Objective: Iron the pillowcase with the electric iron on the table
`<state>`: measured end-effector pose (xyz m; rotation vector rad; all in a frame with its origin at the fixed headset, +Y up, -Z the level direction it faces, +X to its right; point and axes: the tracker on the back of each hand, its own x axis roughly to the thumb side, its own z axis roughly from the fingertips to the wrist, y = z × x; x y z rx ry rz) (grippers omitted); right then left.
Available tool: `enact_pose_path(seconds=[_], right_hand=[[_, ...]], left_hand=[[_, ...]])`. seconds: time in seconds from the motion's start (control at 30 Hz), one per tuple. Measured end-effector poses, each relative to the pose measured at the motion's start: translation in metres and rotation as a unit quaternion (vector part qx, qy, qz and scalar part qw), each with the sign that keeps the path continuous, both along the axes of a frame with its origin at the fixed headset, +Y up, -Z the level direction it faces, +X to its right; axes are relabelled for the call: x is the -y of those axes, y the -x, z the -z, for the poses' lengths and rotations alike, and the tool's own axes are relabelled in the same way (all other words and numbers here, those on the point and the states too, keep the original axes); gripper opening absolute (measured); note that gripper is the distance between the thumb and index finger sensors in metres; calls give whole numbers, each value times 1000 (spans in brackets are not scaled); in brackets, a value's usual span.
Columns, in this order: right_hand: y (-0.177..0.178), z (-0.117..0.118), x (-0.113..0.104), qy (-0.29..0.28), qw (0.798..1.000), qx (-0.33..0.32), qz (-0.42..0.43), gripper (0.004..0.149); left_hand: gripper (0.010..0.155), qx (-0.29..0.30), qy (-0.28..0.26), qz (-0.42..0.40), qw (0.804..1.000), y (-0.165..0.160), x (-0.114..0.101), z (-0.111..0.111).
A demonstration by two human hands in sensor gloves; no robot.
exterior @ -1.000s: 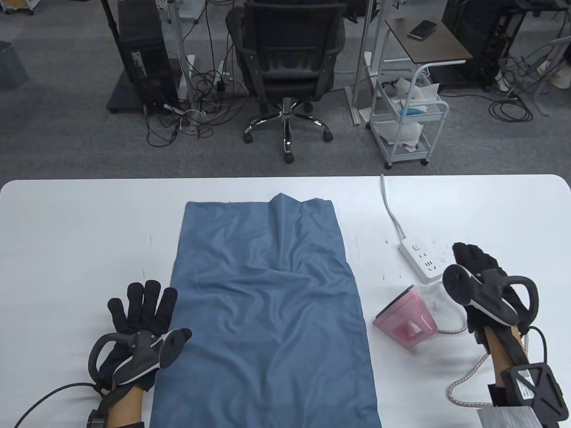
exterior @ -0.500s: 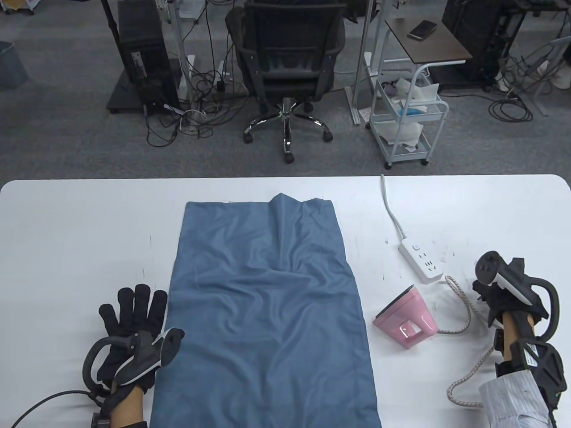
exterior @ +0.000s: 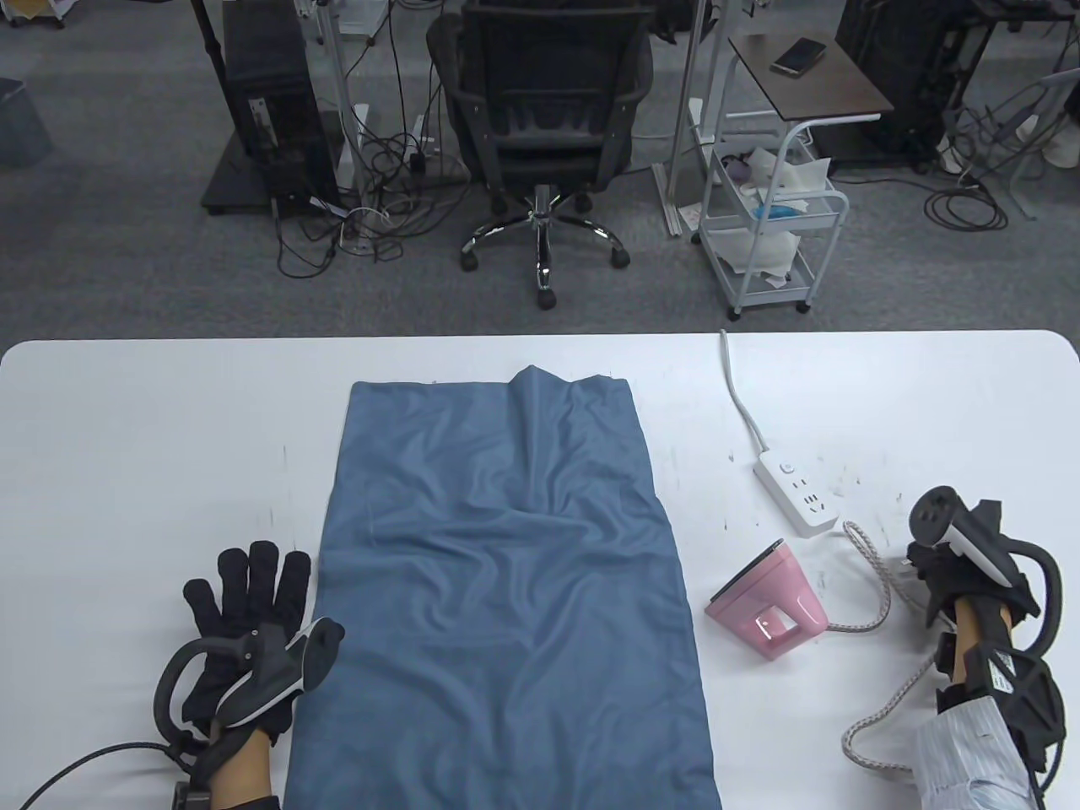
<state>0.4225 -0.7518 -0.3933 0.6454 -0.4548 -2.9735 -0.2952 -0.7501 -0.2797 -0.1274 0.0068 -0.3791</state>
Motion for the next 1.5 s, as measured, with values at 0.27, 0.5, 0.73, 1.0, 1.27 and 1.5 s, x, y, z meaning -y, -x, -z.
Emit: enact_pose_path(seconds=[0.27, 0.5, 0.73, 1.0, 1.27, 1.5], right_hand=[[6, -1, -19, -58, 997, -18, 41, 68], [39, 1, -61, -208, 971, -89, 79, 54], [85, 7, -84, -247, 952, -178, -22, 52], [106, 23, -54, -260, 944, -196, -57, 53], [111, 29, -34, -243, 950, -194, -39, 54], [112, 30, -27, -233, 954, -180, -47, 54]], left_hand=[[91, 1, -5, -2, 1000, 1, 0, 1], [91, 1, -7, -1, 1000, 1, 1, 1], [91, -2, -6, -2, 1000, 1, 1, 1], [91, -1, -6, -4, 1000, 2, 2, 1], [91, -1, -5, -5, 1000, 2, 2, 1], [91, 0, -7, -8, 1000, 3, 2, 2]])
